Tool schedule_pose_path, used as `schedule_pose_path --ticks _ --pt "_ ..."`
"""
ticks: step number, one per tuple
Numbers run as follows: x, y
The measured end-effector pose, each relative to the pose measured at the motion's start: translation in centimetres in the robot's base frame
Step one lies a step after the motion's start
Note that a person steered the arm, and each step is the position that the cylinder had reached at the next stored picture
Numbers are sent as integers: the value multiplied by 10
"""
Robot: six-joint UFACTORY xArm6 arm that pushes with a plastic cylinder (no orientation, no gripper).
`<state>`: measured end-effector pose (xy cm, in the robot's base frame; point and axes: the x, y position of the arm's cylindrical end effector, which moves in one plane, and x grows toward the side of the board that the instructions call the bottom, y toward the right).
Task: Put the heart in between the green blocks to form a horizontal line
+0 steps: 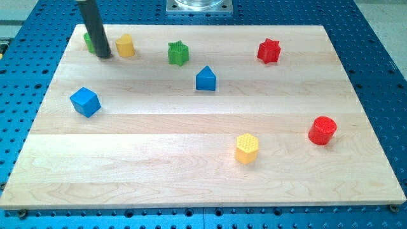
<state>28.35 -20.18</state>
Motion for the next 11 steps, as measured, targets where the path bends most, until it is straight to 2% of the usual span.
schedule_pose_path --ticks 1,3,5,7,8,9,10,11 --pt "-29 15" --pt "-37 93" --pt "-63 94" --pt "-66 101" --pt "-49 154" --pt "-49 165" --pt "-69 104" --pt "-64 74"
